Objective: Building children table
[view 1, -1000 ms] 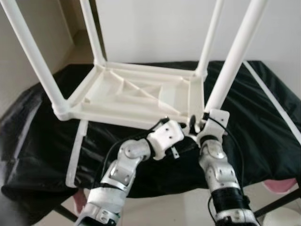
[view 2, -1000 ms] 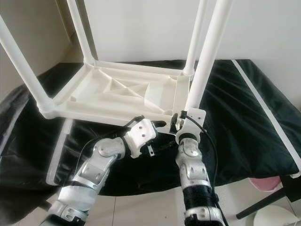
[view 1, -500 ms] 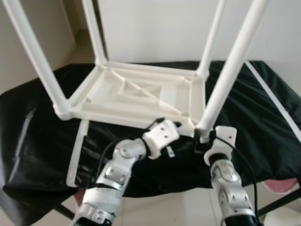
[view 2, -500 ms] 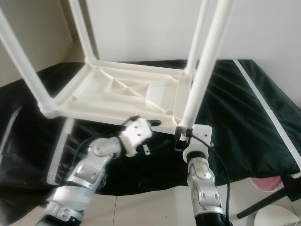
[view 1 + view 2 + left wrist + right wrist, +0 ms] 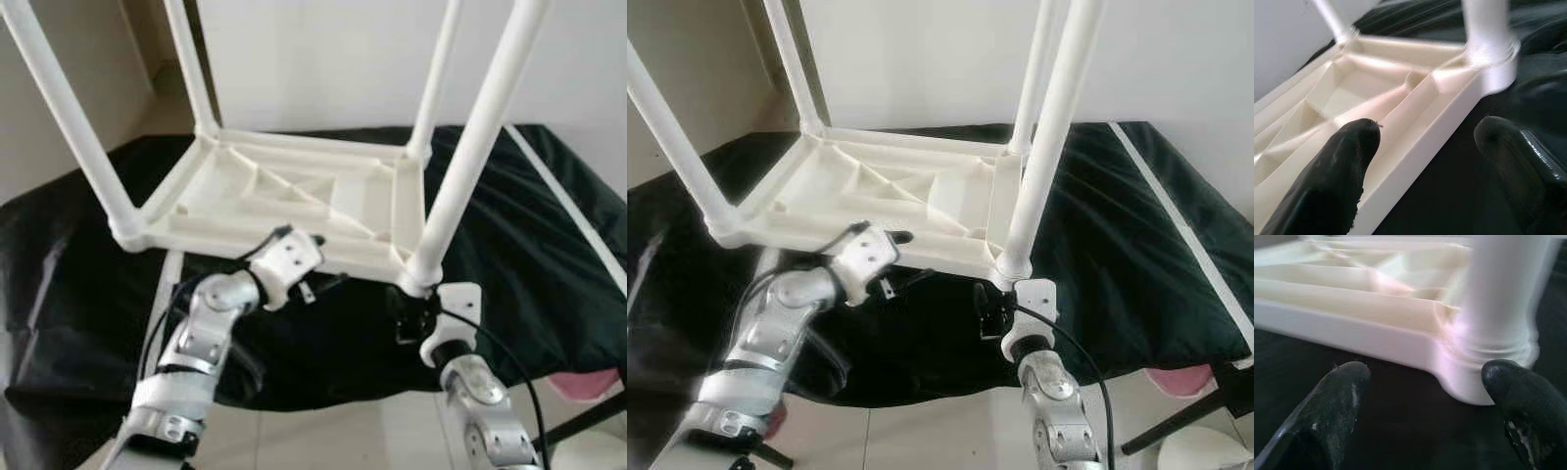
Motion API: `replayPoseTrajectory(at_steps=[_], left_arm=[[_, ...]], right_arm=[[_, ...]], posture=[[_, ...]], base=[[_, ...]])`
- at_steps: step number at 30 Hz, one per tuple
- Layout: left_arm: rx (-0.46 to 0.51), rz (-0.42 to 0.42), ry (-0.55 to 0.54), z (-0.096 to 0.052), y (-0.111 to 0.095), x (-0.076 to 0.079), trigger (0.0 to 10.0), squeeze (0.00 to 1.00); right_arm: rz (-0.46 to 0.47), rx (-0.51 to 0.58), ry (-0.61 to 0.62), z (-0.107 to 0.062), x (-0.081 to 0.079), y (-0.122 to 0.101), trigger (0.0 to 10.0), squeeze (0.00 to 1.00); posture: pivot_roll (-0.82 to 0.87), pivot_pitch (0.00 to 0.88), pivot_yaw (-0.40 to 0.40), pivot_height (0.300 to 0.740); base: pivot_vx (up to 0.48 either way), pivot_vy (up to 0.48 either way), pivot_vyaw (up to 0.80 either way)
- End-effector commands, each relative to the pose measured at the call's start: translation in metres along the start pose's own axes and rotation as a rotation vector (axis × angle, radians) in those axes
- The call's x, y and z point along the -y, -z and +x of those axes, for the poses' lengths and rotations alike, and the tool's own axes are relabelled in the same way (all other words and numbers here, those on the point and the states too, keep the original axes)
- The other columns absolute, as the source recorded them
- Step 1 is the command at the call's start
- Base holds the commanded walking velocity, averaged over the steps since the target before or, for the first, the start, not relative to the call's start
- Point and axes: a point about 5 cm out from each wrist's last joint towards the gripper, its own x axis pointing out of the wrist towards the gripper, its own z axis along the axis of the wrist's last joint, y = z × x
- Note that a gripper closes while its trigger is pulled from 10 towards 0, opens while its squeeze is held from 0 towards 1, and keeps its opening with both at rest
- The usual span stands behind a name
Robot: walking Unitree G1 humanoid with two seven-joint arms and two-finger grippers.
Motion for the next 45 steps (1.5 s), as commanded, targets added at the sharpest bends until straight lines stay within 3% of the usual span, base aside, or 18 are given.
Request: replayPoseTrajectory(at_steps=[1, 3, 4, 8, 23, 28, 34, 39, 45], left_arm=[[-0.037, 0.011, -0.194, -0.008, 0.007, -0.02, 10.0, 0.0], [-0.066, 0.024, -0.223, -0.013, 0.012, -0.027, 10.0, 0.0], [-0.119, 0.045, -0.276, -0.017, 0.018, -0.038, 10.0, 0.0], [-0.182, 0.066, -0.342, -0.018, 0.022, -0.053, 10.0, 0.0], [-0.335, 0.142, -0.386, -0.008, 0.032, -0.078, 10.0, 0.0], [-0.415, 0.109, -0.419, -0.01, 0.036, -0.09, 10.0, 0.0], [-0.511, 0.134, -0.448, -0.017, 0.04, -0.101, 10.0, 0.0], [-0.555, 0.154, -0.455, -0.02, 0.042, -0.105, 10.0, 0.0], [-0.535, 0.13, -0.503, -0.016, 0.039, -0.106, 10.0, 0.0]], right_arm=[[0.012, 0.003, -0.071, -0.003, -0.006, 0.0, 10.0, 0.0], [0.017, 0.006, -0.099, -0.003, -0.008, 0.0, 10.0, 0.0], [0.017, 0.016, -0.125, 0.0, -0.012, -0.002, 10.0, 0.0], [0.007, 0.038, -0.143, 0.008, -0.014, -0.008, 10.0, 0.0], [0.022, 0.12, -0.146, 0.03, -0.011, -0.029, 10.0, 0.0], [0.022, 0.131, -0.156, 0.034, -0.012, -0.031, 10.0, 0.0], [0.026, 0.148, -0.15, 0.038, -0.012, -0.034, 10.0, 0.0], [0.028, 0.16, -0.135, 0.04, -0.008, -0.037, 10.0, 0.0], [0.015, 0.16, -0.143, 0.039, -0.005, -0.037, 10.0, 0.0]], posture=[[-0.07, 0.0, 0.025, 0.74], [-0.06, 0.0, 0.025, 0.74], [-0.06, 0.0, 0.025, 0.74], [-0.06, 0.0, 0.025, 0.74], [-0.07, 0.0, 0.033, 0.74], [-0.07, 0.0, 0.038, 0.74], [-0.08, 0.0, 0.054, 0.74], [-0.09, 0.0, 0.056, 0.74], [-0.1, 0.0, 0.057, 0.74]], base=[[0.0, 0.0, 0.0], [0.0, 0.0, 0.0], [0.0, 0.0, 0.0], [0.0, 0.0, 0.0], [0.0, 0.0, 0.0], [0.0, 0.0, 0.0], [0.0, 0.0, 0.0], [0.0, 0.0, 0.0], [0.0, 0.0, 0.0]])
